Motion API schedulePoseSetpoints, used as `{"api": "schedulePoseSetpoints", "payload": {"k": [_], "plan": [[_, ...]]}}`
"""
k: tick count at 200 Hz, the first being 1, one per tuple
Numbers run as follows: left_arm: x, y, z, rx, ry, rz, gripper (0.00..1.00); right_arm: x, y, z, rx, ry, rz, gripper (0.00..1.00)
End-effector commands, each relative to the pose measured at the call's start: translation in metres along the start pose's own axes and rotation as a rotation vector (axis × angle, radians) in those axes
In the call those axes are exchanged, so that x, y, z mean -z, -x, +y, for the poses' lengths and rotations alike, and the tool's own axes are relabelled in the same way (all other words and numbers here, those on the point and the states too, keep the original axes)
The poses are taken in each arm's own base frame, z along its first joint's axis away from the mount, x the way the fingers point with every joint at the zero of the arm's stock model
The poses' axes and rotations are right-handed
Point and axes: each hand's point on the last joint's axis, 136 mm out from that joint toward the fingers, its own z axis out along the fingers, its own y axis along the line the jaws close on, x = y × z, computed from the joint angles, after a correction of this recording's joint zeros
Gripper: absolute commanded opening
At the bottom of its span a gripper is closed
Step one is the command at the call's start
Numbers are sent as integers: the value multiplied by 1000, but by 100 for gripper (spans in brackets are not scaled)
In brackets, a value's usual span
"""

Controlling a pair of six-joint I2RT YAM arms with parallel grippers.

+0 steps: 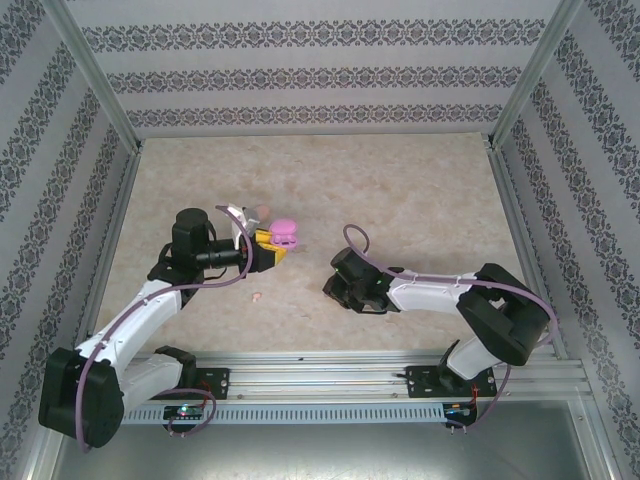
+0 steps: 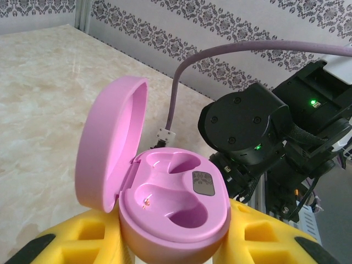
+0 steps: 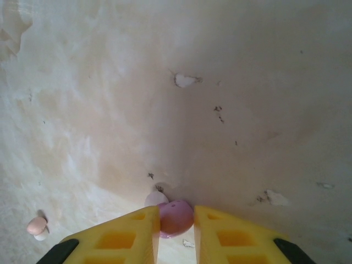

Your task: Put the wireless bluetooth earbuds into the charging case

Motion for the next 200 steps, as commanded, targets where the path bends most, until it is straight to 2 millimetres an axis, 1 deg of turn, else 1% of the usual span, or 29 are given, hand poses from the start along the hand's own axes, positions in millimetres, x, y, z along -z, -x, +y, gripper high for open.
{"api": "schedulePoseSetpoints", "payload": {"k": [1, 67, 133, 200], "plan": [[5, 2, -2, -25, 10, -8, 23, -7, -1, -3, 4, -25, -3, 23], [6, -1, -3, -21, 14, -1, 23, -17, -2, 0, 23, -40, 14, 23], [6, -3, -2, -22, 20, 10, 24, -22, 5, 9, 56, -56, 30, 24], [9, -6, -4, -34, 30, 32, 24, -33, -2, 14, 67, -57, 78, 26]]}}
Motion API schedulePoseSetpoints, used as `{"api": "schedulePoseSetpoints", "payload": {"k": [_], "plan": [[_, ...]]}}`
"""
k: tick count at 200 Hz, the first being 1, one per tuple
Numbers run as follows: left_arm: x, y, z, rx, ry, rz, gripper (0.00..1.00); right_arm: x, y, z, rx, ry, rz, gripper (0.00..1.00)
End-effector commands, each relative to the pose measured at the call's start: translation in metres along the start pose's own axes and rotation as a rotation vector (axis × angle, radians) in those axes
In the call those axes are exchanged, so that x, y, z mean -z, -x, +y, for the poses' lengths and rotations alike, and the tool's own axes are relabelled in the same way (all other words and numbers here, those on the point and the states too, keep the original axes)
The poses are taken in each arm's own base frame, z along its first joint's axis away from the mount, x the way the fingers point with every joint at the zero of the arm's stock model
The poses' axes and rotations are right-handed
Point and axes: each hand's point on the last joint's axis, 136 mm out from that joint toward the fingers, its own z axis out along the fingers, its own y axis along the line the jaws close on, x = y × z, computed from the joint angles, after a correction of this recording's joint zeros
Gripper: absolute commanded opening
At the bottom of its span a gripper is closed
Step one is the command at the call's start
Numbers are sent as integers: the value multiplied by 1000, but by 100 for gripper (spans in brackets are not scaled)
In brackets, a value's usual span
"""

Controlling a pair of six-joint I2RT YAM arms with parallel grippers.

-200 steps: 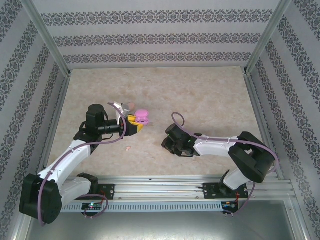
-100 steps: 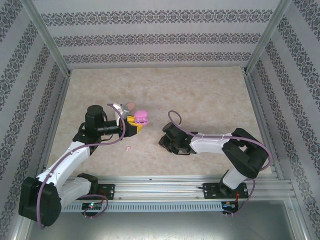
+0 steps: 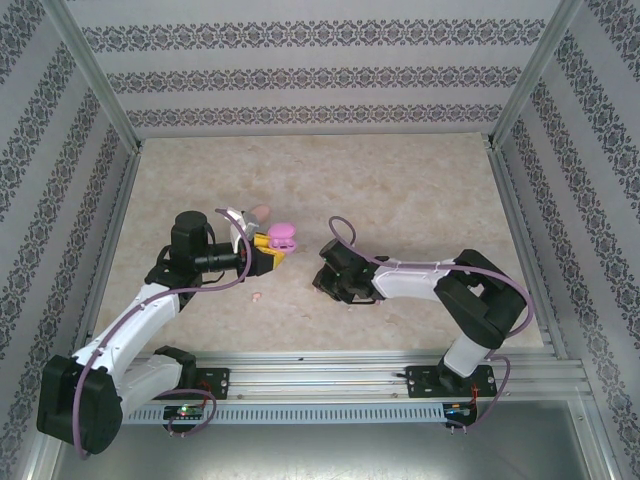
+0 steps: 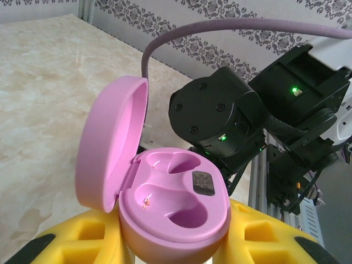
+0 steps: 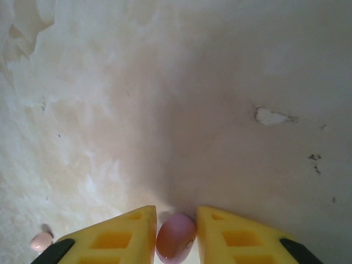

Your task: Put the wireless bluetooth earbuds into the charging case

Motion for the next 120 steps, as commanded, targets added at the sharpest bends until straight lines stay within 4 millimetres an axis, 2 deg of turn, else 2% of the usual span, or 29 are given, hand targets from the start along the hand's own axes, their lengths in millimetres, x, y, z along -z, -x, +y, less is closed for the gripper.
{"api": "schedulePoseSetpoints", "payload": {"k": [1, 37, 63, 120], "plan": [[5, 3, -3, -41, 10, 2, 24, -12, -7, -7, 18, -37, 44, 26], [7, 1, -3, -46, 19, 7, 24, -12, -6, 3, 44, -25, 54, 21], [6, 0, -2, -48, 20, 2, 24, -5, -3, 11, 76, -23, 48, 18], [3, 8, -2, -45, -2, -19, 24, 43, 13, 12, 157, -38, -37, 17]]}}
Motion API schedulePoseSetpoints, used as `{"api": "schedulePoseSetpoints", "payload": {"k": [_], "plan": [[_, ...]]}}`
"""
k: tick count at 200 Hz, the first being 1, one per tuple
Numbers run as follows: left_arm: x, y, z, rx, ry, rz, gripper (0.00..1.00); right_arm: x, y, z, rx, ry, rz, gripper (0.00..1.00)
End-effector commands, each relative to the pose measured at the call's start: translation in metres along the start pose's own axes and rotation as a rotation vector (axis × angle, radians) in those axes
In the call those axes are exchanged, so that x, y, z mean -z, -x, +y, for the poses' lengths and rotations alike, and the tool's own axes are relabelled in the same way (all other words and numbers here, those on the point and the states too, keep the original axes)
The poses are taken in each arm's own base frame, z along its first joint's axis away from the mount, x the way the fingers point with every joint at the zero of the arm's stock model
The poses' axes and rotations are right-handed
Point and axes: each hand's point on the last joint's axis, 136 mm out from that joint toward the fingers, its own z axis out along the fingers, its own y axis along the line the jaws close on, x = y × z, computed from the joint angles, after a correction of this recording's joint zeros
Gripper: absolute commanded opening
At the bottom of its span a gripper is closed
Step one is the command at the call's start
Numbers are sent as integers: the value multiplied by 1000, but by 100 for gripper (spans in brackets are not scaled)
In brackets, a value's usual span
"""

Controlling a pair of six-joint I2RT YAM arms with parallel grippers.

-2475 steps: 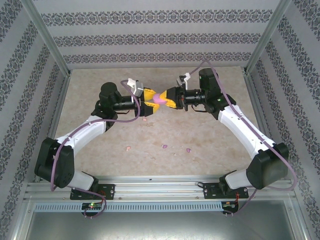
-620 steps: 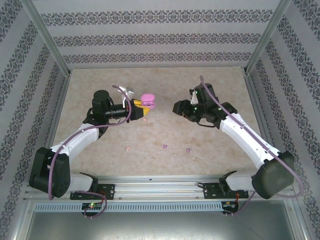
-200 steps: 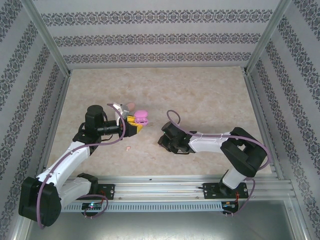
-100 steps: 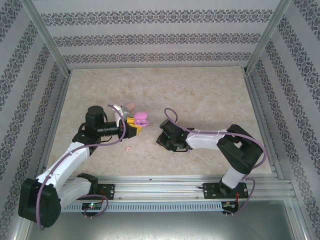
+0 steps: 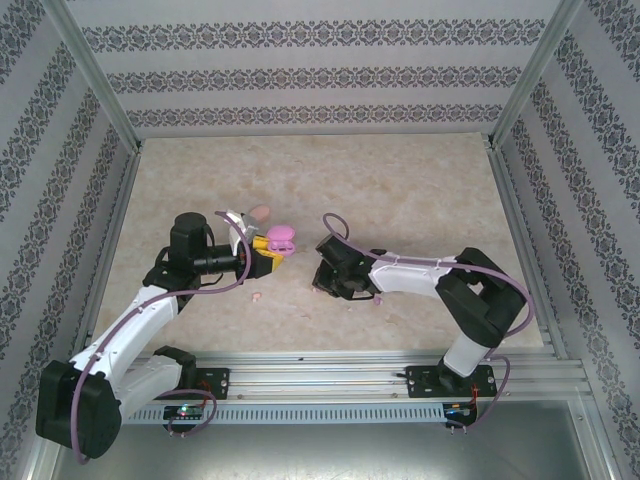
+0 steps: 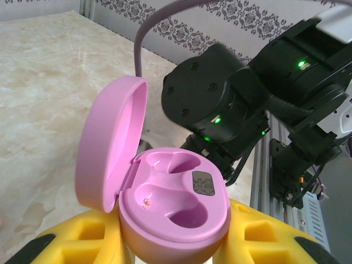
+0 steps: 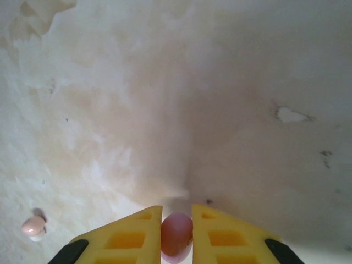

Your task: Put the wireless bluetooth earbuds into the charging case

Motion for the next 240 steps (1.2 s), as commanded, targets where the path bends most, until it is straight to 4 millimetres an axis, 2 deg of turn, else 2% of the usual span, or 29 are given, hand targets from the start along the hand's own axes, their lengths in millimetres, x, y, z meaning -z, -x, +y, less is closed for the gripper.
{"api": "schedulePoseSetpoints", "payload": {"k": [1, 73, 105, 149, 196, 240], "plan": [[1, 12, 0, -32, -12, -35, 24, 32, 13, 3, 58, 1, -64, 17], [-6, 23, -2, -72, -59, -84, 24, 114, 27, 5, 179, 35, -174, 14], [-13, 28, -6, -114, -91, -101, 24, 153, 28, 24, 244, 126, -225, 14], [-25, 42, -14, -181, -132, -128, 24, 194, 16, 52, 347, 264, -203, 14], [-39, 42, -15, -219, -120, -97, 24, 227, 7, 89, 438, 363, -192, 14], [-44, 38, -17, -221, -118, -86, 24, 232, 2, 117, 498, 388, -169, 14]]}}
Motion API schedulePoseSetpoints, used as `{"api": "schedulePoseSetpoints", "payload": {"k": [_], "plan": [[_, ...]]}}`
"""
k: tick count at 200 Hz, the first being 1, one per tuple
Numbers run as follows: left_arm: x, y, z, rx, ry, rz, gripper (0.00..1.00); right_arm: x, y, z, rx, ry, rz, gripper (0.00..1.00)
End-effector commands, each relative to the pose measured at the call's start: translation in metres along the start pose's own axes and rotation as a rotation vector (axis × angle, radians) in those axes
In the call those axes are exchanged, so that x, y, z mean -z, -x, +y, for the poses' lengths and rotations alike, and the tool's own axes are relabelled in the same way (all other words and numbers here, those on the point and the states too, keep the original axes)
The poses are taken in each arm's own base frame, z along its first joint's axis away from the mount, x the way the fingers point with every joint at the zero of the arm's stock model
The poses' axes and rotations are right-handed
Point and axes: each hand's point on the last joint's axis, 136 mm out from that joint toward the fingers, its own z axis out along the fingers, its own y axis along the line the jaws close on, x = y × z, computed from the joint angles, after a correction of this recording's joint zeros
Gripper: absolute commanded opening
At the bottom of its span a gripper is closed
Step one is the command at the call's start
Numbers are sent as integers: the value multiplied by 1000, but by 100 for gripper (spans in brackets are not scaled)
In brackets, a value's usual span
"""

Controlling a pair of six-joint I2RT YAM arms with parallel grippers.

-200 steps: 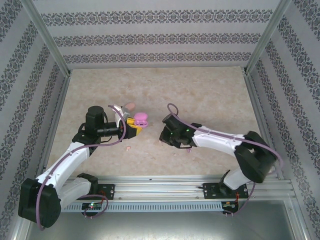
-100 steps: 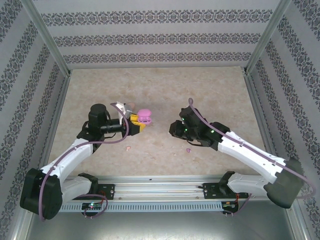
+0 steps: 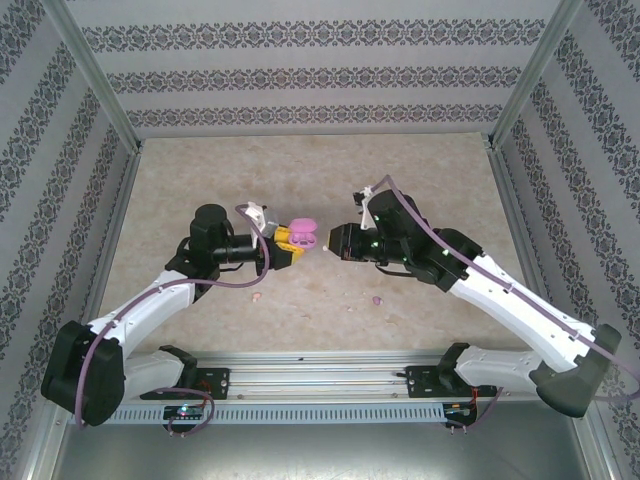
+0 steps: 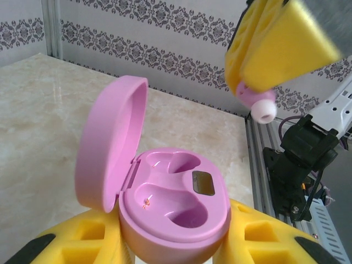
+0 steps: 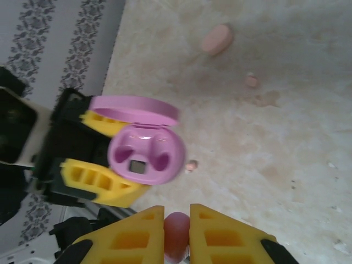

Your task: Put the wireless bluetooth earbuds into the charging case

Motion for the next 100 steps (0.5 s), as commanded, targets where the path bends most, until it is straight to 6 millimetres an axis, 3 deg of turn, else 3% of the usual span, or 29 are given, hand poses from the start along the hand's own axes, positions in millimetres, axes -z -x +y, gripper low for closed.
{"api": "schedulePoseSetpoints", "payload": {"k": [1, 49, 100], "plan": [[-4, 13, -2, -66, -4, -19, 24, -4, -2, 12, 47, 17, 39, 14], [-6, 12, -3, -61, -11, -14, 24, -20, 8, 31, 85, 46, 47, 14], [-6, 12, -3, -58, -15, -12, 24, -39, 7, 33, 105, 30, 78, 14]]}}
